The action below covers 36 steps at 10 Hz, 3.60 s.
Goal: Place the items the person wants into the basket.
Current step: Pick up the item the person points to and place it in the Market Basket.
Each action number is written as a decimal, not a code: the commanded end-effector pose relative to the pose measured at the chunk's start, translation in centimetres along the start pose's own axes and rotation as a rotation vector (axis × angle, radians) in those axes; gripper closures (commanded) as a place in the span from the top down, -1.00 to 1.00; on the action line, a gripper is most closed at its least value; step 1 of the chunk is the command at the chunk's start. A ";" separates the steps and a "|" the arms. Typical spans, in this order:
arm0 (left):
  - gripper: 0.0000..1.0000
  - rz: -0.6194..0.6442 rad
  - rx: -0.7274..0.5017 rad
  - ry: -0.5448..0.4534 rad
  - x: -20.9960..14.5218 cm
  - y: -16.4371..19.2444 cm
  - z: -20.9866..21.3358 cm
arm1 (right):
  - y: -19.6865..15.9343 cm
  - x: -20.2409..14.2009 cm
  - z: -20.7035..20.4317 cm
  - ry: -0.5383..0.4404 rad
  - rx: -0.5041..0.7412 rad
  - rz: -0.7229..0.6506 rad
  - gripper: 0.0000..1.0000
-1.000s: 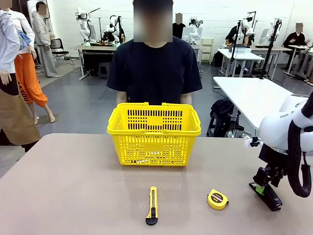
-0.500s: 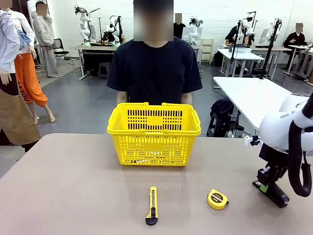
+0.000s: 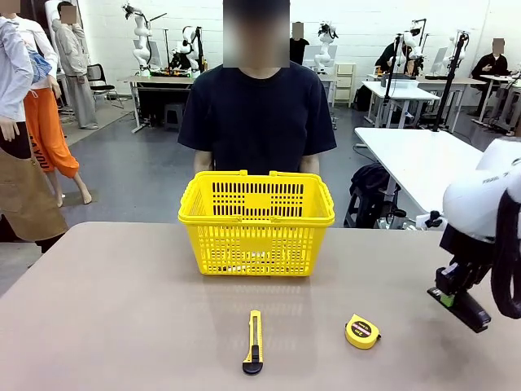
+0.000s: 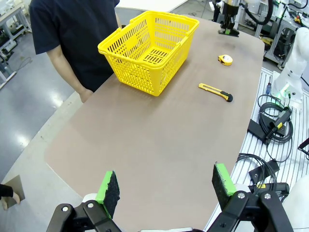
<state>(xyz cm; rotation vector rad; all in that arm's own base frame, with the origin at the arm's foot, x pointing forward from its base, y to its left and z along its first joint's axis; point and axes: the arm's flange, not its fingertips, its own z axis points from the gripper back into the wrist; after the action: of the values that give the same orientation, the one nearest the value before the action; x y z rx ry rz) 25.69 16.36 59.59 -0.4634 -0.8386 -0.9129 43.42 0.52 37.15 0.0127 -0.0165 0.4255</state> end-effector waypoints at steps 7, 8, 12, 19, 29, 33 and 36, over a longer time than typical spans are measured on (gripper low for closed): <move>1.00 0.003 0.002 0.005 0.0 0.2 0.0 | 6.5 -5.9 23.8 -0.091 0.010 -0.185 -0.74; 1.00 0.003 0.002 0.005 0.0 0.2 0.0 | 5.5 -6.1 22.5 -0.082 0.005 -0.190 -0.74; 1.00 0.003 0.002 0.005 0.0 0.2 0.0 | 6.4 -7.2 25.2 -0.099 -0.001 -0.151 -0.74; 1.00 0.003 0.002 0.005 0.0 0.2 0.0 | 10.3 0.8 26.9 -0.066 0.000 0.004 -0.38; 1.00 0.003 0.002 0.005 0.0 0.2 0.0 | 21.6 20.9 22.7 -0.066 0.097 0.237 -0.38; 1.00 0.003 0.002 0.005 0.0 0.2 0.0 | 21.9 21.7 21.7 -0.098 0.117 0.206 -0.38; 1.00 0.003 0.002 0.005 0.0 0.2 0.0 | 21.9 21.7 21.7 -0.098 0.117 0.206 -0.38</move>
<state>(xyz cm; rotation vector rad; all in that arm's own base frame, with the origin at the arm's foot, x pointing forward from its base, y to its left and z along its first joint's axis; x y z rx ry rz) 25.69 16.37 59.59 -0.4638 -0.8390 -0.9128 53.72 29.09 59.51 0.1413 -0.0808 0.6388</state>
